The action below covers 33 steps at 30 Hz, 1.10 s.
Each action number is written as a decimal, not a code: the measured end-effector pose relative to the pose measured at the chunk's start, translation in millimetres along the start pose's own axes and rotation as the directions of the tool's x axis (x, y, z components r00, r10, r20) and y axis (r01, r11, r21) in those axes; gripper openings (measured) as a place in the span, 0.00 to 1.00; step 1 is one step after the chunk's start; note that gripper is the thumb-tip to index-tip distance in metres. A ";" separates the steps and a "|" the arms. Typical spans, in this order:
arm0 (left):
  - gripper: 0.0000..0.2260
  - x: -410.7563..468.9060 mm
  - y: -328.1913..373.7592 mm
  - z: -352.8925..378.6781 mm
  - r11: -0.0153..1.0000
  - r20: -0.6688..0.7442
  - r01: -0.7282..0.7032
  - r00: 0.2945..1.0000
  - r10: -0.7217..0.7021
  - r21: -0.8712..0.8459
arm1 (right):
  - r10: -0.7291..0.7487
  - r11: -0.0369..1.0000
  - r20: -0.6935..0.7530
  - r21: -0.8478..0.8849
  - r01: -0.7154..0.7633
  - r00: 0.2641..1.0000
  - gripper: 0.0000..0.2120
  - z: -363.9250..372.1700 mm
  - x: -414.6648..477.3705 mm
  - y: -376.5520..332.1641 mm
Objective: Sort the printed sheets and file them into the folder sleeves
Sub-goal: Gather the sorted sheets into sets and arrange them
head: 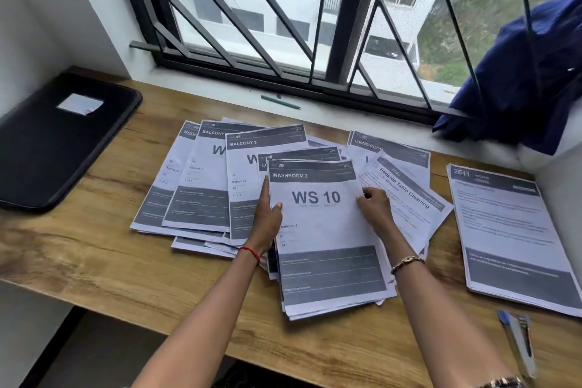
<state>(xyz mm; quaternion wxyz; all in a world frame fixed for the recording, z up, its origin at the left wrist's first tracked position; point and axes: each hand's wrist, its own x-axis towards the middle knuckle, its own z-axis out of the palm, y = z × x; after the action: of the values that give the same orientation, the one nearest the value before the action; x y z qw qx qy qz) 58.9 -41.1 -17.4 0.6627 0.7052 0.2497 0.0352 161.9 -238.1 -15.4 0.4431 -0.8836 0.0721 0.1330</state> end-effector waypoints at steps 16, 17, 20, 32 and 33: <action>0.28 4.2 1.5 -29.8 0.994 0.059 0.031 0.998 -0.025 -0.105 | 0.025 0.996 -0.036 0.090 -0.022 0.999 0.13 15.2 -30.9 -2.2; 0.29 4.5 0.8 -33.1 0.993 0.069 0.027 0.997 -0.019 -0.116 | 0.035 0.993 -0.037 0.110 -0.031 0.999 0.11 16.0 -34.3 -3.8; 0.28 2.9 1.6 -41.3 0.989 0.074 0.033 0.997 -0.022 -0.145 | 0.034 0.983 -0.041 0.180 -0.026 0.999 0.03 18.1 -48.5 -10.1; 0.27 -12.9 7.1 -60.7 0.953 0.062 0.112 0.993 -0.098 -0.282 | -0.015 0.953 -0.048 0.303 0.028 0.999 0.13 23.2 -81.4 -22.6; 0.26 -13.5 8.7 -61.2 0.944 0.056 0.125 0.992 -0.113 -0.304 | -0.025 0.954 -0.019 0.297 0.029 1.000 0.15 23.3 -80.5 -24.5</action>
<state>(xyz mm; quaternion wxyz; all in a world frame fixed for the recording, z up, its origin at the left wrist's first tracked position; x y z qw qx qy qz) 26.5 9.8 2.0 0.7697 0.5777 0.2708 0.0201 87.1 -204.0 14.0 0.5722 -0.8088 0.0825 0.1078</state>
